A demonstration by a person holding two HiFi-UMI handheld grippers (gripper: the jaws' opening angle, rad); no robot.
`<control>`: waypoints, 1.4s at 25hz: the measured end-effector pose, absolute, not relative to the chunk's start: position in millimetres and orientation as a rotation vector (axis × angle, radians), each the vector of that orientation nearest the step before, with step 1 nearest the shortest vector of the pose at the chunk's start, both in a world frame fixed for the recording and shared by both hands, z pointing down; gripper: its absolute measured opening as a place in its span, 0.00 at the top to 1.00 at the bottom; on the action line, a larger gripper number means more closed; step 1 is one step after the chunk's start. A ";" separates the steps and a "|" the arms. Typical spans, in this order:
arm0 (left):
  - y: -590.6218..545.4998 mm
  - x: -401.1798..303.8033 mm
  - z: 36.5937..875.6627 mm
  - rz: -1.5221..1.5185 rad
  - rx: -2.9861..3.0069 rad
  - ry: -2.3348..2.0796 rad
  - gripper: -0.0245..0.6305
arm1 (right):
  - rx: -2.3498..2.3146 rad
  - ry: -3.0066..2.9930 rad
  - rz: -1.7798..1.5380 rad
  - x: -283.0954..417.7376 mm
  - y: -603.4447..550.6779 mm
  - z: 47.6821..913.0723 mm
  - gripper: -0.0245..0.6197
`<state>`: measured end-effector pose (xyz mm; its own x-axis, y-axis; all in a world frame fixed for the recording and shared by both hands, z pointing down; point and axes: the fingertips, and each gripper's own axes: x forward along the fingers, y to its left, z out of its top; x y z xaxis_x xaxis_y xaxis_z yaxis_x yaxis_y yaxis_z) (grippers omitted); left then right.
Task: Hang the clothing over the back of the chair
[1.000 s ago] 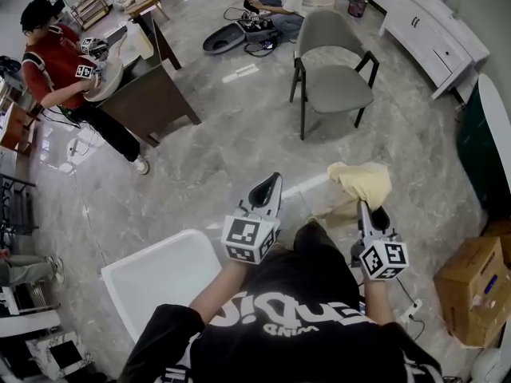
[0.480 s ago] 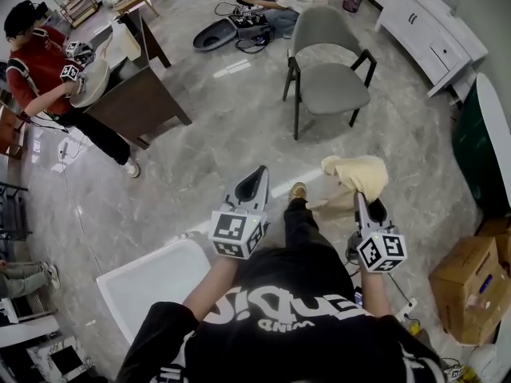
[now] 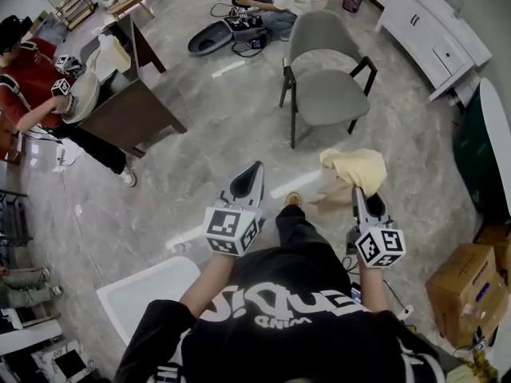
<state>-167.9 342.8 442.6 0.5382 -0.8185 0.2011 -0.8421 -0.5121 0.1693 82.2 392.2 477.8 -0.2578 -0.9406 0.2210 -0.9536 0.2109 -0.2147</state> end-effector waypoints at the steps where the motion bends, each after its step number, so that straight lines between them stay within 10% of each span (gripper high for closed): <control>1: 333.5 -163.8 440.5 0.140 2.536 -1.393 0.94 | 1.883 -2.411 0.480 85.0 384.1 477.1 0.76; 35: 90.5 -83.2 424.7 0.119 2.512 -1.461 0.94 | 1.764 -2.461 0.501 151.9 134.8 473.8 0.76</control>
